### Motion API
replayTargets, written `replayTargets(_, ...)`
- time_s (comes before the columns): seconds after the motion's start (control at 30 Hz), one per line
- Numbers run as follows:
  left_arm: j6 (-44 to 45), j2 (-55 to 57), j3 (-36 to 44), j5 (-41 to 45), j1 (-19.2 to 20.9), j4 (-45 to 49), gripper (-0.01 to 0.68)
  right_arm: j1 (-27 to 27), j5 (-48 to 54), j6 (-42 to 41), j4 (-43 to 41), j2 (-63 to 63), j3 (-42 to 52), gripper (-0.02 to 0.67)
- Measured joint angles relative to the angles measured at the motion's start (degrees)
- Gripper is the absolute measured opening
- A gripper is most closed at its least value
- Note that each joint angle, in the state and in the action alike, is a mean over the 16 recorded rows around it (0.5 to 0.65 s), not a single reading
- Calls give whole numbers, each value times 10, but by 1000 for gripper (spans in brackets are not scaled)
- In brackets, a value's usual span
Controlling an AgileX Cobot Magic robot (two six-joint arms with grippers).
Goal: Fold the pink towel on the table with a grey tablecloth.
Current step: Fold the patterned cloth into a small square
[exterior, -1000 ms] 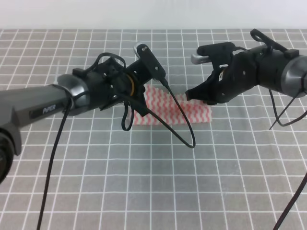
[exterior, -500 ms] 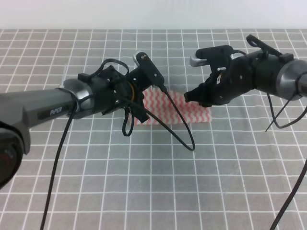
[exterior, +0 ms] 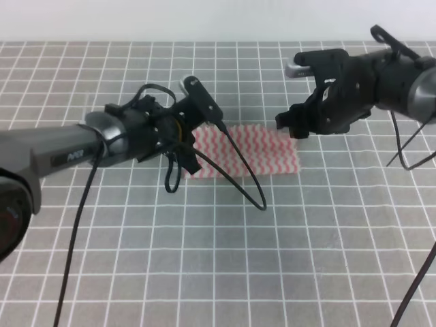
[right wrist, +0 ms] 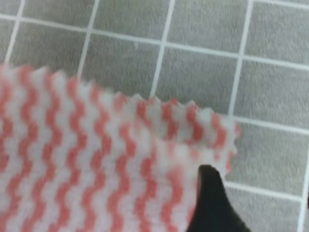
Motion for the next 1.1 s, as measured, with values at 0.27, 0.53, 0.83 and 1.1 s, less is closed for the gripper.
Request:
replayTargets(0.27, -17, -11, -20, 28, 1, 4, 29, -3, 68, -2, 19, 2, -22, 38)
replayTargets(0.53, 2, -26, -52, 67, -21, -72, 17, -4, 91, -10, 63, 14, -26, 38)
replayTargets(0.83, 81, -8, -66, 87, -37, -209, 2, -5, 87, -19, 99, 30, -26, 38)
replayTargets(1.1, 107, 19, -66, 106, -37, -246, 1, -5, 83, -19, 111, 38, -27, 36)
